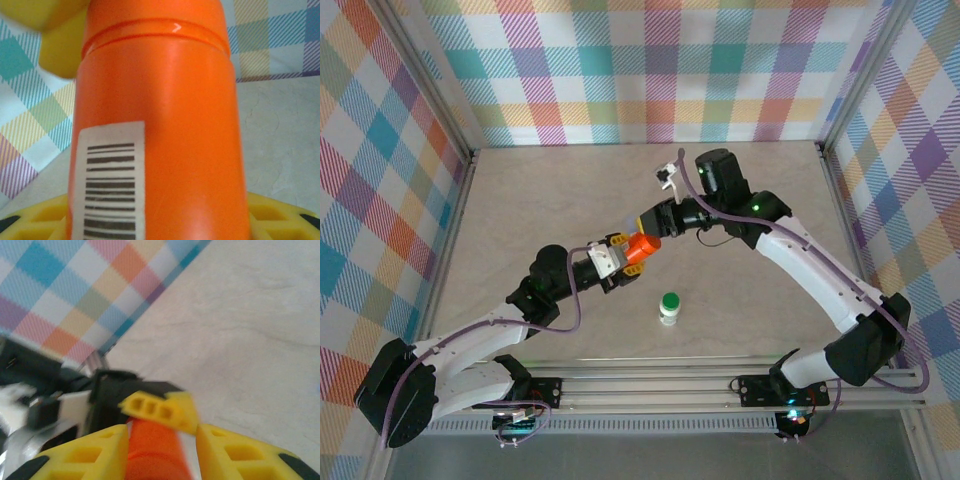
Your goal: Sort the pills into containers
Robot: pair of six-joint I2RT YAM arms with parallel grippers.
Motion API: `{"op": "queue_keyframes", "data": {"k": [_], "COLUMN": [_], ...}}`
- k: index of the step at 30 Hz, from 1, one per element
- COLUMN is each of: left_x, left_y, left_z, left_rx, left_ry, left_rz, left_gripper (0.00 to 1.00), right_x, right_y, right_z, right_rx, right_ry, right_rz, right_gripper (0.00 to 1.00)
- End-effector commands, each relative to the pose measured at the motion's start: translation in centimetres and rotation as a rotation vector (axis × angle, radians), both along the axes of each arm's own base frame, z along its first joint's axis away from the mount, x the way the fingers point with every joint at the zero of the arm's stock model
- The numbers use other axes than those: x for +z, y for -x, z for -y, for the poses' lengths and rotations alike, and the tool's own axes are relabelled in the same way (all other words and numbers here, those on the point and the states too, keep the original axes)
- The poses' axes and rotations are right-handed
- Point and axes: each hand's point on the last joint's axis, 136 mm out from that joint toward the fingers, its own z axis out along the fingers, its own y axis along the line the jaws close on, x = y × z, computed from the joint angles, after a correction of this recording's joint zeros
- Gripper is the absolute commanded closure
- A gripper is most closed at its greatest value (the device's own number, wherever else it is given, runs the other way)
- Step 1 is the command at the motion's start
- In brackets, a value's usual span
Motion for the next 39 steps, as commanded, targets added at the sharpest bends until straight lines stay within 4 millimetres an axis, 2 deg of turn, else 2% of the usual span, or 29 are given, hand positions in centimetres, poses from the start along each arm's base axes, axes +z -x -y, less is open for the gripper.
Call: {"op": "queue_keyframes", "data": {"k": [1,3,5,7,10,16,20,26,33,39], "left_x": [5.0,4.9,4.8,4.8,4.6,4.6,4.7,4.4,4.0,3.9], "left_y": [1.0,1.0,1.1,1.2,1.3,1.5,1.7,2.2,2.4,2.3], "left_z": [0.2,0.3,0.3,0.3,0.4,0.5,0.5,0.9,1.2,1.4], "left_rx": [-0.037,-0.040,-0.047,-0.049,-0.055,-0.072,-0.080,-0.119,-0.145,-0.151], "left_ry": [0.104,0.101,0.095,0.094,0.097,0.090,0.089,0.077,0.063,0.061], "left_rz": [0.168,0.167,0.165,0.166,0.165,0.163,0.163,0.157,0.145,0.138], "left_gripper": [1.00,1.00,1.00,1.00,1.00,1.00,1.00,1.00,1.00,1.00], "right_x": [0.8,2.5,4.8,6.7,6.2,3.8,2.5,1.1,1.5,1.8], "right_y": [-2.7,-3.2,-3.0,-0.4,3.2,6.8,6.9,6.6,6.8,7.8], "right_z": [1.9,2.9,3.6,3.2,3.8,4.4,4.5,3.3,2.7,2.2], "right_rx": [-0.189,-0.197,-0.127,0.094,0.366,0.701,0.799,0.845,0.852,0.892], "right_ry": [0.012,0.000,-0.023,-0.042,0.029,0.076,0.127,0.162,0.146,0.120], "right_rz": [-0.004,0.041,0.160,0.377,0.693,1.058,1.069,1.098,1.113,1.117], "right_gripper": [0.69,0.51,0.48,0.40,0.37,0.37,0.36,0.34,0.34,0.35]}}
